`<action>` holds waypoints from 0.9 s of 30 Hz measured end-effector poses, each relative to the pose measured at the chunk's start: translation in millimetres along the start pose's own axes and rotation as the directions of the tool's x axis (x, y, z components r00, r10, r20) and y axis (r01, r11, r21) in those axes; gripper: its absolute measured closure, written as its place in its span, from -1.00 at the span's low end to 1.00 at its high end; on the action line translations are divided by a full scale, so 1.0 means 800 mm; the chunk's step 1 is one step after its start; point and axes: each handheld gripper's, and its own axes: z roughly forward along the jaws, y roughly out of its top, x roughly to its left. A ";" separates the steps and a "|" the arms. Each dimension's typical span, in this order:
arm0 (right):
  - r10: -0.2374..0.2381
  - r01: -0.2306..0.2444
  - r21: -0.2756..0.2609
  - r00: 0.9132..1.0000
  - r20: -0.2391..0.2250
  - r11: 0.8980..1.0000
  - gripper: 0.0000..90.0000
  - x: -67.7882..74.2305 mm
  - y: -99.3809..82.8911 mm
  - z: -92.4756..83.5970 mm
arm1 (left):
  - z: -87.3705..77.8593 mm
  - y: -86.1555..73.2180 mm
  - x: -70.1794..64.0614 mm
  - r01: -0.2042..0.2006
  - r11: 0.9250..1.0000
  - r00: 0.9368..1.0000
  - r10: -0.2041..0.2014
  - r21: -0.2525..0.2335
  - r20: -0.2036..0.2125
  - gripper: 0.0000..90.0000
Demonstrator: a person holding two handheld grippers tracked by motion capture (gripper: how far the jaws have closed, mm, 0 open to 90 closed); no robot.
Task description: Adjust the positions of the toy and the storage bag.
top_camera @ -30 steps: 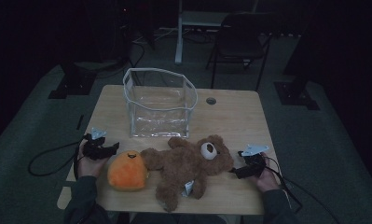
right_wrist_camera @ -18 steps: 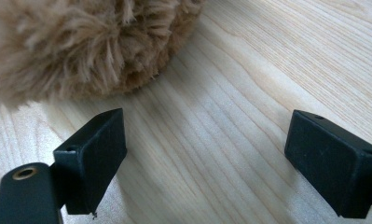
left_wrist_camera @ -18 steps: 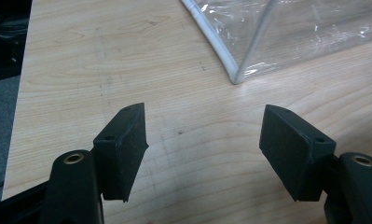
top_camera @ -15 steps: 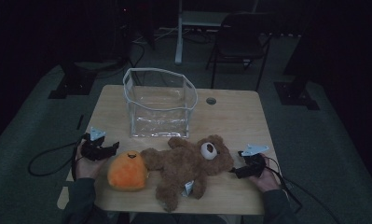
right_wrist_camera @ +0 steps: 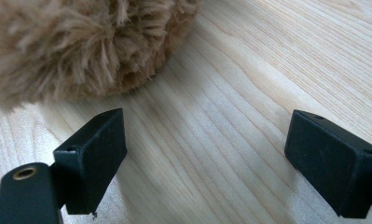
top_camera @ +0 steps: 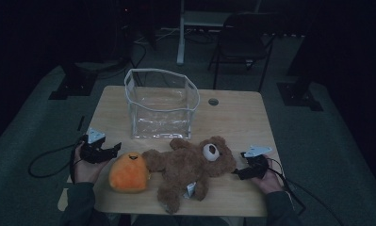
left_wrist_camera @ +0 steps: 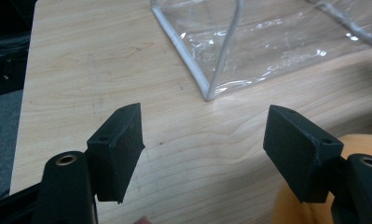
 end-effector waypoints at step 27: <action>0.004 -0.004 0.002 1.000 0.003 1.000 -0.73 0.000 0.000 0.000 | -0.027 0.014 -0.049 -0.066 0.998 0.990 0.067 -0.015 0.121 -0.48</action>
